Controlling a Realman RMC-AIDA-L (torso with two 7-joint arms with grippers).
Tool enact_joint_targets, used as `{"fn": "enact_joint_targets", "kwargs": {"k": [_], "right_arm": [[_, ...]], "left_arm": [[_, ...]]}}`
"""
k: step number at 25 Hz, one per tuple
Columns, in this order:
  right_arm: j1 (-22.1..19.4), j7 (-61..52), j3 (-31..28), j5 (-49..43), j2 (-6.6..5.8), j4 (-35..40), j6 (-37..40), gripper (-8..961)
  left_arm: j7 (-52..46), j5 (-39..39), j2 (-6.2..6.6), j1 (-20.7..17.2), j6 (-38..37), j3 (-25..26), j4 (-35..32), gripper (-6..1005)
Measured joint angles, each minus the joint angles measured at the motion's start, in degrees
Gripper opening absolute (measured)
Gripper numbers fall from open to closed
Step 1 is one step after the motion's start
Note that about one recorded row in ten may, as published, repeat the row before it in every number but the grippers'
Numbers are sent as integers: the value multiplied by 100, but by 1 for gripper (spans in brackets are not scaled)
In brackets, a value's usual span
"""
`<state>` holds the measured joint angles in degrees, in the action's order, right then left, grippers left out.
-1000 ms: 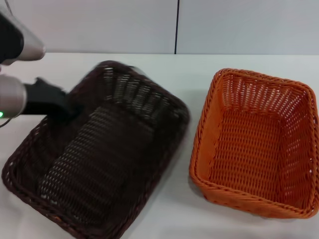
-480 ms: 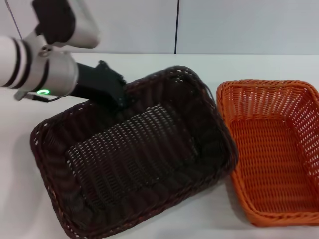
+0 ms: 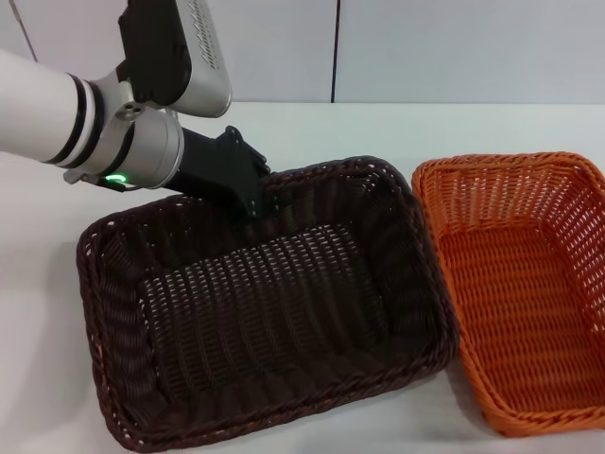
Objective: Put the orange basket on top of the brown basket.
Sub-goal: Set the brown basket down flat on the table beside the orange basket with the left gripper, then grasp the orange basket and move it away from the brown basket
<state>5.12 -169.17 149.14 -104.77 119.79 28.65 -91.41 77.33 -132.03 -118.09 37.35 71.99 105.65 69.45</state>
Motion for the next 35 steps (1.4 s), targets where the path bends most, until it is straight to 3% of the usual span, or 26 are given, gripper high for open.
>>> {"fn": "enact_joint_targets", "kwargs": {"k": [8, 11, 17, 18, 20, 21, 22, 23, 25, 27, 28, 29, 30, 33, 34, 35], "right_arm": [[79, 4, -1, 0, -3, -1, 26, 776], [87, 6, 0, 0, -7, -1, 29, 776], [90, 7, -3, 0, -9, 8, 15, 776], [92, 7, -8, 0, -10, 14, 8, 776], [123, 7, -33, 1, -17, 32, 5, 776], [184, 7, -53, 8, -27, 40, 5, 776], [184, 7, -53, 8, -27, 40, 5, 776], [222, 7, -57, 13, -32, 46, 9, 776], [321, 7, -65, 32, -45, 64, 51, 777], [427, 7, -71, 44, -52, 71, 104, 777], [559, 7, -72, 44, -58, 84, 169, 777], [559, 7, -72, 44, -58, 84, 169, 777], [601, 7, -72, 43, -66, 100, 195, 777], [740, -1, -71, 22, -100, 251, 337, 777], [790, -4, -67, 14, -116, 313, 385, 777], [860, -7, -52, 7, -130, 381, 436, 777]], "left_arm": [[17, 279, -9, -79, -245, -25, 44, 228], [76, 292, -9, -93, -383, -47, 46, 429], [76, 373, -37, -337, -1078, -157, 449, 574], [118, 751, -40, -825, -2049, -455, 1006, 598], [243, 1104, -25, -1197, -2889, -766, 1357, 646], [243, 1104, -25, -1197, -2889, -766, 1357, 670], [385, 1422, -18, -1513, -3711, -1068, 1629, 694], [655, 1918, -11, -2057, -5454, -1770, 2029, 699], [787, 2091, 5, -2434, -7329, -2522, 2241, 710], [787, 2091, 5, -2434, -7329, -2522, 2241, 721], [717, 1738, 12, -2680, -9099, -3318, 2289, 726], [601, 1388, 12, -2769, -9813, -3647, 2237, 726], [468, 1053, 13, -2840, -10414, -3897, 2171, 727], [253, 763, 12, -2915, -10850, -4069, 2098, 728], [-922, -24, 24, -3251, -12094, -4395, 1764, 729], [-1851, -502, 34, -3465, -12688, -4441, 1481, 729]]}}
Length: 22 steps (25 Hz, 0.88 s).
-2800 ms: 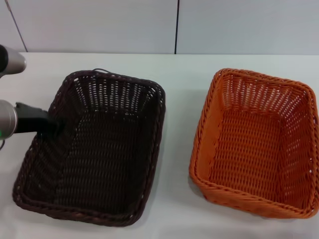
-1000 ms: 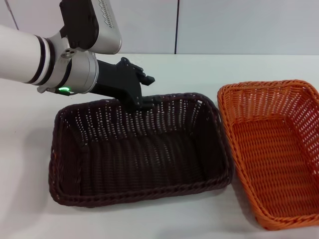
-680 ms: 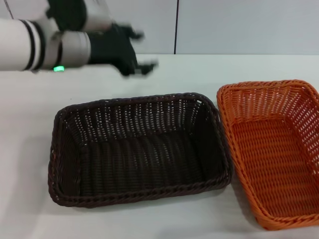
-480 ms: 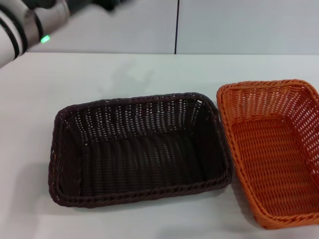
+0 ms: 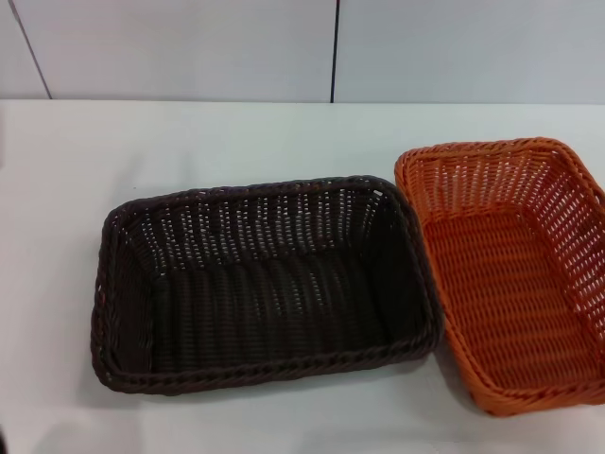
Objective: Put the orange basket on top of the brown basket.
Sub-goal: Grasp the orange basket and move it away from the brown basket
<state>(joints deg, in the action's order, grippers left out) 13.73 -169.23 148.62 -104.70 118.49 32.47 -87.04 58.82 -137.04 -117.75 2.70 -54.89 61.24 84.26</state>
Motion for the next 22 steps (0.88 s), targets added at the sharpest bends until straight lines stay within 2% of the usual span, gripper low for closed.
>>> {"fn": "enact_joint_targets", "kwargs": {"k": [1, 2, 3, 4, 5, 6, 7, 8, 10, 11, 12, 14, 15, 16, 17, 18, 20, 21, 22], "right_arm": [[112, -2, 28, -62, -38, 149, 93, 777], [112, -2, 28, -62, -38, 149, 93, 777], [193, -7, 11, -243, -110, 392, 262, 777], [234, -11, -27, -365, -174, 575, 403, 777], [234, -11, -27, -365, -174, 575, 403, 777], [308, -16, -112, -642, -383, 1078, 868, 777], [308, -16, -112, -642, -383, 1078, 868, 777], [334, -16, -161, -773, -549, 1427, 1150, 777], [353, -16, -271, -1045, -916, 2169, 1814, 777], [338, -17, -514, -1389, -1275, 2967, 2669, 777], [338, -17, -514, -1389, -1275, 2967, 2669, 776], [206, -17, -1043, -1865, -1549, 3965, 3862, 776], [99, -12, -1387, -2135, -1615, 4458, 4619, 776], [-186, -10, -2312, -2627, -1526, 5405, 6267, 776], [-186, -10, -2312, -2627, -1526, 5405, 6267, 776], [-300, -4, -2760, -2847, -1422, 5832, 7067, 776], [-446, 72, -3777, -3250, -1024, 6687, 8970, 776], [-418, 364, -4711, -3448, -539, 7397, 10702, 777], [-418, 364, -4711, -3448, -539, 7397, 10702, 777]], "left_arm": [[-886, -442, 4, -191, -474, -4, -313, 730], [-886, -442, 4, -191, -474, -4, -313, 730], [-2338, -998, -8, -444, -1169, 135, -1142, 731], [-2338, -998, -8, -444, -1169, 135, -1142, 731], [-2780, -1097, -14, -495, -1376, 224, -1501, 732], [-3166, -1107, -26, -522, -1546, 342, -1932, 732], [-3166, -1107, -26, -522, -1546, 342, -1932, 732], [-3531, -1023, -37, -628, -1706, 531, -2787, 732], [-3521, -988, -40, -667, -1707, 541, -2925, 732], [-3489, -893, -42, -732, -1715, 559, -3199, 732], [-3438, -697, -50, -776, -1738, 599, -3488, 732], [-3410, -382, -52, -783, -1751, 654, -3742, 732], [-3417, -273, -52, -778, -1754, 669, -3825, 732], [-3525, -75, -46, -757, -1766, 700, -3999, 732], [-3582, -33, -43, -745, -1771, 710, -4054, 732], [-3624, -24, -42, -738, -1774, 718, -4090, 732], [-3816, -2, -36, -691, -1783, 766, -4262, 731], [-3945, -3, -36, -623, -1785, 834, -4412, 731], [-3945, -3, -36, -623, -1785, 834, -4412, 731]]}}
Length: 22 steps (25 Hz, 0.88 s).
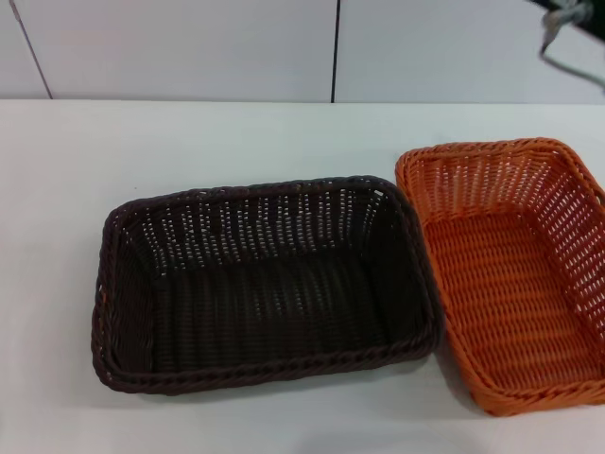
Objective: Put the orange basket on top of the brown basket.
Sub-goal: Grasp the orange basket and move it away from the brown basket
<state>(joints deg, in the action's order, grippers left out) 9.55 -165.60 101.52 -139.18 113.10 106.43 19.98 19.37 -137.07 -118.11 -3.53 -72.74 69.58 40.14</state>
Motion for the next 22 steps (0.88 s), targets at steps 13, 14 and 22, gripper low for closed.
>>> {"fn": "enact_joint_targets", "kwargs": {"k": [13, 14, 22], "right_arm": [[1874, 1992, -3515, 717, 346, 532, 8794, 776], [1904, 2117, -3574, 677, 337, 560, 9269, 776], [1798, 2296, -3578, 594, 315, 806, 10245, 777]], "left_arm": [[-194, 146, -30, 263, 125, 29, -492, 731], [-227, 170, -33, 251, 125, 28, -506, 731], [-230, 278, -37, 228, 125, -20, -517, 730]]}}
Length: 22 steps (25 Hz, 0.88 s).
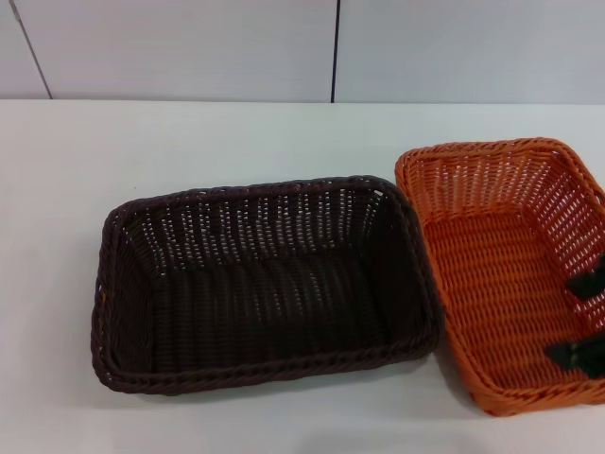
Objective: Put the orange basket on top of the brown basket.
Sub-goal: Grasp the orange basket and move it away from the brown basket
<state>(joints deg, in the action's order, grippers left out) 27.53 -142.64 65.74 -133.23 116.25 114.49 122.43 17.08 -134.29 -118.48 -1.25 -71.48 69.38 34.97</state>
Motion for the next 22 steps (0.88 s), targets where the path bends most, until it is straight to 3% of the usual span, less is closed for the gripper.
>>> {"fn": "enact_joint_targets", "kwargs": {"k": [11, 15, 22], "right_arm": [[-60, 401, 123, -525, 153, -499, 82, 772], [-40, 452, 438, -918, 231, -737, -12, 773], [-21, 462, 1018, -1244, 249, -1624, -638, 772]], "left_arm": [[14, 69, -8, 30, -2, -57, 12, 730], [16, 86, -8, 28, -5, -57, 6, 730], [19, 98, -2, 42, -6, -57, -2, 730]]}}
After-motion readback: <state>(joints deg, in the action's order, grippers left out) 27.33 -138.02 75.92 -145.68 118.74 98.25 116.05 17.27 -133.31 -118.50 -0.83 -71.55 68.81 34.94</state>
